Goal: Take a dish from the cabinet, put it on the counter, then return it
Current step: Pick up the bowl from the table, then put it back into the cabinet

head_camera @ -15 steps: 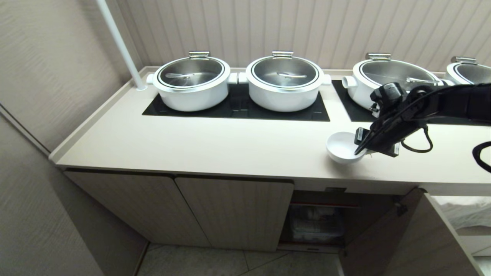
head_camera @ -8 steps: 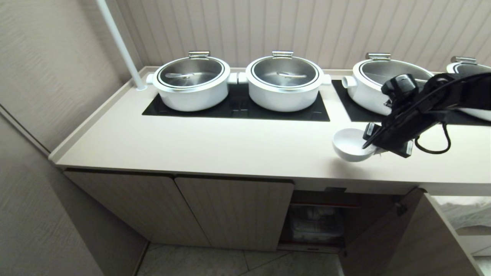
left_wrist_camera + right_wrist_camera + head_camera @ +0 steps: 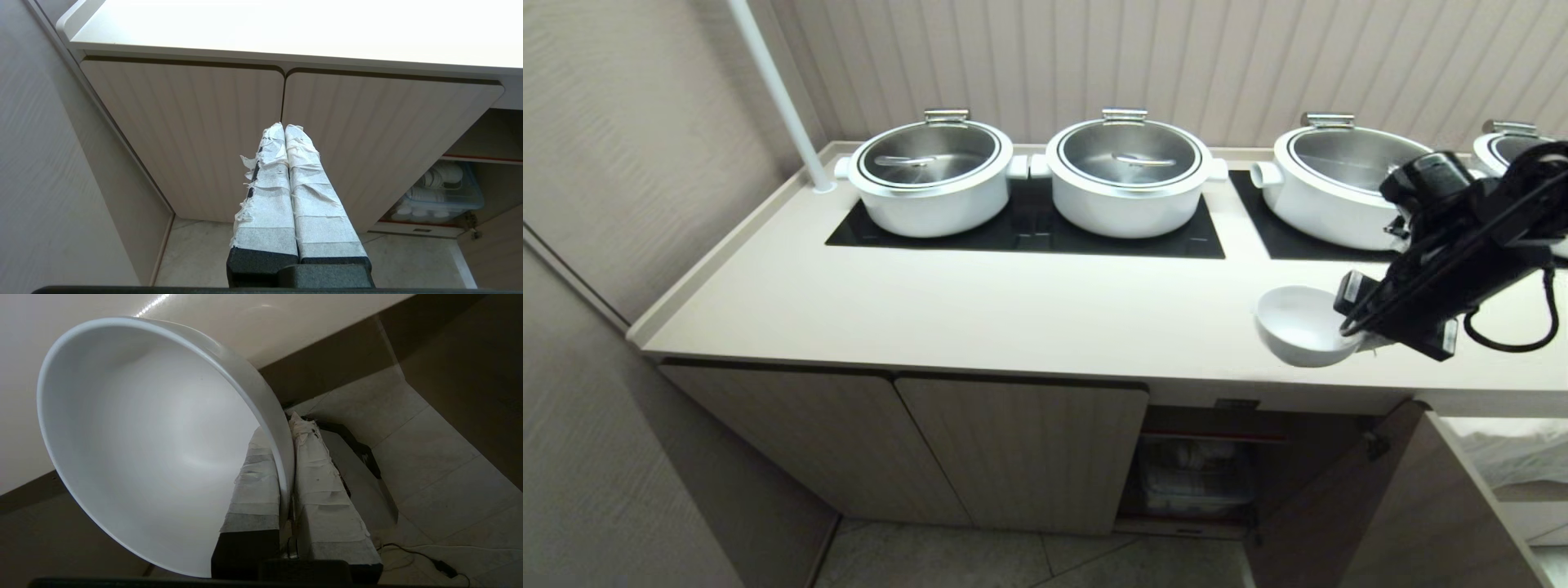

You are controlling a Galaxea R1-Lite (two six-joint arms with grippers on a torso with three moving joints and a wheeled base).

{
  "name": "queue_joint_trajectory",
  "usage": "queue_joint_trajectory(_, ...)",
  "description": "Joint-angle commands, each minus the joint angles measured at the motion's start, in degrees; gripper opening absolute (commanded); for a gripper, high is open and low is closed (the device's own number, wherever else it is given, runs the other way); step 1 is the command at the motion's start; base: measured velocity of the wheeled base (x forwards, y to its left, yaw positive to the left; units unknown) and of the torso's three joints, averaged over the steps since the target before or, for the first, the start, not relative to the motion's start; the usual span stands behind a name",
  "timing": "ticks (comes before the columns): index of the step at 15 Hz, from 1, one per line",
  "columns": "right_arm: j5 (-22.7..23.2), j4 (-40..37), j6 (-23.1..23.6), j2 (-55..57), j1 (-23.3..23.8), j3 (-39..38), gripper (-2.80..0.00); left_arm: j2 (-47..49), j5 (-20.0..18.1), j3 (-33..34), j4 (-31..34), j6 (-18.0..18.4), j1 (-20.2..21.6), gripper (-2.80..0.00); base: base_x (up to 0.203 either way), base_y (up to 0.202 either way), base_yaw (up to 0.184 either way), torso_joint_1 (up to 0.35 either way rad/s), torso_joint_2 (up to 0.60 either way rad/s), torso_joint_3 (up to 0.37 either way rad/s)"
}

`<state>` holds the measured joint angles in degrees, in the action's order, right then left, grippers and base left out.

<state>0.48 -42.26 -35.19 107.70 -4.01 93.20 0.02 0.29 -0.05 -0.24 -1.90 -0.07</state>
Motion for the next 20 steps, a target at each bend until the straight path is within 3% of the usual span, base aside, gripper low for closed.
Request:
queue_joint_trajectory(1, 0.53, 1.75, -0.16, -6.78, -0.85, -5.57, -2.80, -0.02, 0.06, -0.04, -0.02, -0.03, -0.01, -2.80, 0.000, 0.000, 0.000, 0.000, 0.00, 0.000)
queue_joint_trajectory(13, 0.60, 4.36, 0.54, -27.90, -2.46, -28.94, -2.80, -0.02, 0.06, -0.03, -0.02, -0.03, -0.01, -2.80, 0.000, 0.000, 0.000, 0.000, 0.00, 0.000)
queue_joint_trajectory(20, 0.67, 11.96, 0.57, -34.66, -4.46, -42.38, -2.80, -0.02, -0.03, 0.00, -0.02, -0.03, -0.01, -2.80, 0.000, 0.000, 0.000, 0.000, 0.00, 0.000)
